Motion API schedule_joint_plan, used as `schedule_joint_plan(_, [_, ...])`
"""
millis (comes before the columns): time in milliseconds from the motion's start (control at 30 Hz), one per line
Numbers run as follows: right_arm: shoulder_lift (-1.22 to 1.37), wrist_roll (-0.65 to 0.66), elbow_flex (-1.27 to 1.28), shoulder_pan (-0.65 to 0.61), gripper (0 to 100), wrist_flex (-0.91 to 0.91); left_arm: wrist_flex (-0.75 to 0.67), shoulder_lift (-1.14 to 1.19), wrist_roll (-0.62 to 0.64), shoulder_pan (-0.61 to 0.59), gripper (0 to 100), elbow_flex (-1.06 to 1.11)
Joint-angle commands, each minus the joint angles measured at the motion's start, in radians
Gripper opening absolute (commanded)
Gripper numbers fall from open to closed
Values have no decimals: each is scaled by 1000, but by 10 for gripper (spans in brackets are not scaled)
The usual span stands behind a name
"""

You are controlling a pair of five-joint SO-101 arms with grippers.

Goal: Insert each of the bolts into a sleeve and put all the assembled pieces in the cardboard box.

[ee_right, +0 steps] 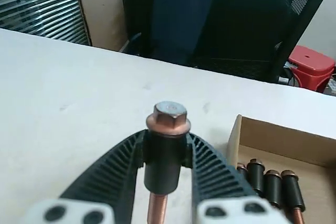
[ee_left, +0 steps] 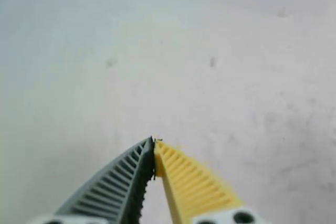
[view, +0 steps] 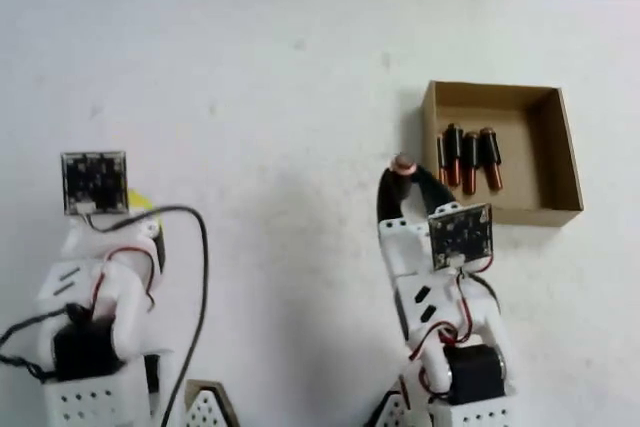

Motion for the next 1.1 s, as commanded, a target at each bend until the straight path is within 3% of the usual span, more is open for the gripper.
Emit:
schedule_joint_plan(0, [-8, 57, -112, 16, 17, 30, 5, -189, -3, 51, 20, 60])
schedule_joint_plan(133, [-7, 64, -164, 16, 17, 65, 15, -364, -6, 85, 20, 140])
schedule_joint_plan(400, [45, 66, -298, 116, 17, 74, 48, -335, -3, 84, 20, 152])
schedule_joint_plan(800, [679, 64, -608, 237, 17, -10, 23, -335, -12, 82, 20, 310])
schedule_joint_plan(1067, [977, 66, -756, 295, 17, -36, -160, -335, -12, 82, 22, 520])
